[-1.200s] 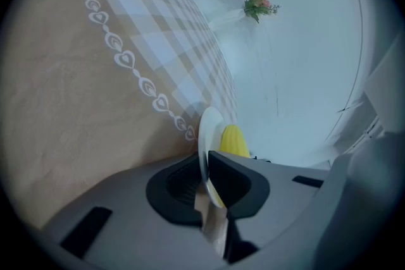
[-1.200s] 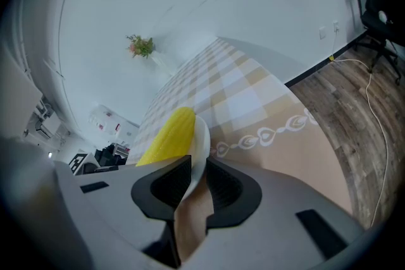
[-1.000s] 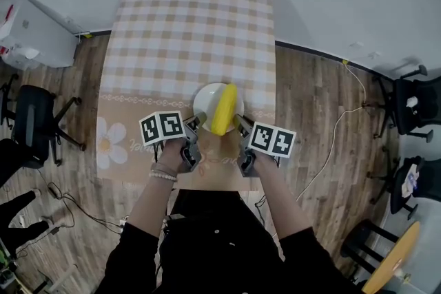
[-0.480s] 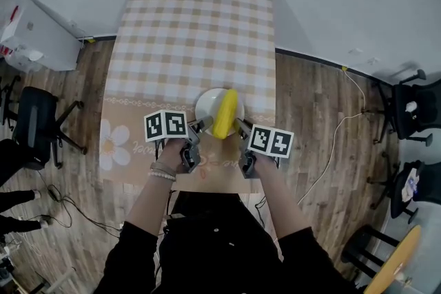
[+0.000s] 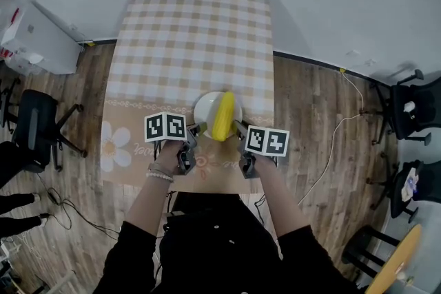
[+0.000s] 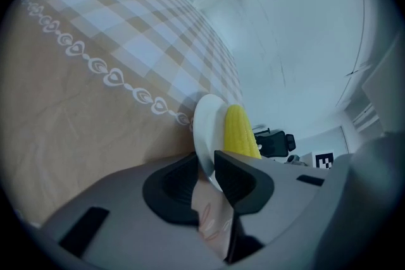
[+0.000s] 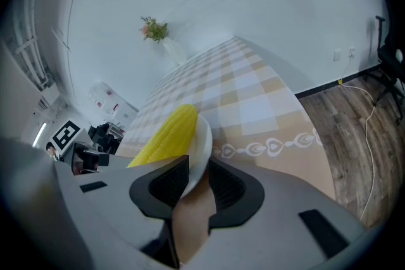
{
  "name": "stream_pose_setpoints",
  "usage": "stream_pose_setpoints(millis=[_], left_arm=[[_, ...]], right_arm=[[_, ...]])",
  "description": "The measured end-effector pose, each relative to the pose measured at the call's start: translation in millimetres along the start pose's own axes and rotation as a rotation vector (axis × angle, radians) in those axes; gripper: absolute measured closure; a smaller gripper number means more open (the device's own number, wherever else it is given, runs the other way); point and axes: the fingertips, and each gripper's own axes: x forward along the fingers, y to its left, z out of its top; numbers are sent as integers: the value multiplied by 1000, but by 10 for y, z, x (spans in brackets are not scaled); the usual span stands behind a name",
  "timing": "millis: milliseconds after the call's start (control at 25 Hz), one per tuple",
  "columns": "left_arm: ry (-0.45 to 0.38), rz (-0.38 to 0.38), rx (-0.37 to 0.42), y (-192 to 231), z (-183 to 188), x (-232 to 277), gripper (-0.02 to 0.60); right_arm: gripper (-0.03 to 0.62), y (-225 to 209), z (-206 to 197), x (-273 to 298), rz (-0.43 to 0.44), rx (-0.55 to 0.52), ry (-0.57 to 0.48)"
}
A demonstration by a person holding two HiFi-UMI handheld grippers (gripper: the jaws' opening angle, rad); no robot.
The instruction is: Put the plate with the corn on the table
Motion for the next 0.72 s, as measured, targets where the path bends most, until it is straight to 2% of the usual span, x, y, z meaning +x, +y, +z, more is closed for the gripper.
stream_pose_setpoints(millis=[280, 440, 600, 720], left_arm=[[3, 0, 1, 25, 136, -5, 503], [12, 1, 5, 14, 353, 43, 502], [-4, -4, 13, 42, 0, -53, 502], [-6, -21, 20, -2, -79, -78, 495]], right_arm=[[459, -24, 129, 17, -42, -95, 3], [459, -103, 356, 72, -44, -92, 5], [487, -48, 17, -59, -46, -162, 18], [503, -18, -52, -87, -63, -195, 25]])
